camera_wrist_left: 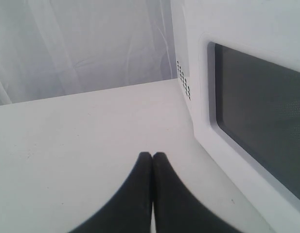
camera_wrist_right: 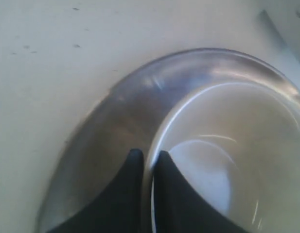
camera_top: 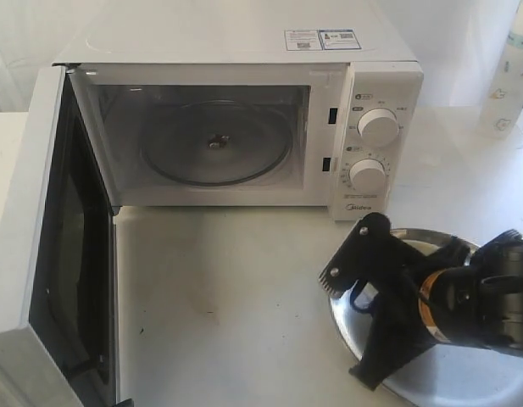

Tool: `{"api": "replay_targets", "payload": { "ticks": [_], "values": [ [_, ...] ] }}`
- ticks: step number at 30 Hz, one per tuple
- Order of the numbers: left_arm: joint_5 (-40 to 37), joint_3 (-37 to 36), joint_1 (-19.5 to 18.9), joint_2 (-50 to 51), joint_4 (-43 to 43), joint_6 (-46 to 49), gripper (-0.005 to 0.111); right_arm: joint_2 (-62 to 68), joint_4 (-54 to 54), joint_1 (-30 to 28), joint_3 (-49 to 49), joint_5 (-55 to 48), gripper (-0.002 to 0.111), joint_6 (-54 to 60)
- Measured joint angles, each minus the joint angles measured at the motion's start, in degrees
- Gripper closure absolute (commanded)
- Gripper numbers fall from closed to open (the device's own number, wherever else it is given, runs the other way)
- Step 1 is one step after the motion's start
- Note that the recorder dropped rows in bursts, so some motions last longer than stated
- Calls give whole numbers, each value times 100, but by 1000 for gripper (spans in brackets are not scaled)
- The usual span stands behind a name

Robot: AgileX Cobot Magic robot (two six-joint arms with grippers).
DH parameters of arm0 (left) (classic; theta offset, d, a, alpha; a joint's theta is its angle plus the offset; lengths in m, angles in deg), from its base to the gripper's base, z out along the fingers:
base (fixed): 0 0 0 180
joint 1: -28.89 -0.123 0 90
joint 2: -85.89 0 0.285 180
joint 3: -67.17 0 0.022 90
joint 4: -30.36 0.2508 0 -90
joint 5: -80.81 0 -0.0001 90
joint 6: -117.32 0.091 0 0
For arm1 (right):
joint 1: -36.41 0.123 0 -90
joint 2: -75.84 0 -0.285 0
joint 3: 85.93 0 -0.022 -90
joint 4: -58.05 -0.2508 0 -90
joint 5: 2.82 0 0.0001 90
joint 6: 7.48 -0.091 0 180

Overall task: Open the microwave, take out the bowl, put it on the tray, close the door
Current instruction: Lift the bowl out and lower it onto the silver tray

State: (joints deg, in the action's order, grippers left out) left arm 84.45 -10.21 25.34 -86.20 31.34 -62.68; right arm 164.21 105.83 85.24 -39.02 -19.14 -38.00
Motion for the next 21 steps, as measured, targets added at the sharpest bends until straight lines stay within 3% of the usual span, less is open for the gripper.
{"api": "replay_targets", "payload": {
  "ticks": [8, 16, 21],
  "values": [
    [0, 0, 0, 0, 0, 0, 107, 0, 2947, -450, 26, -865, 104, -3732],
    [0, 0, 0, 0, 0, 0, 107, 0, 3882, -471, 78, -568, 88, -4575],
    [0, 0, 0, 0, 0, 0, 107, 0, 3990, -471, 78, -790, 68, -4769]
  ]
}}
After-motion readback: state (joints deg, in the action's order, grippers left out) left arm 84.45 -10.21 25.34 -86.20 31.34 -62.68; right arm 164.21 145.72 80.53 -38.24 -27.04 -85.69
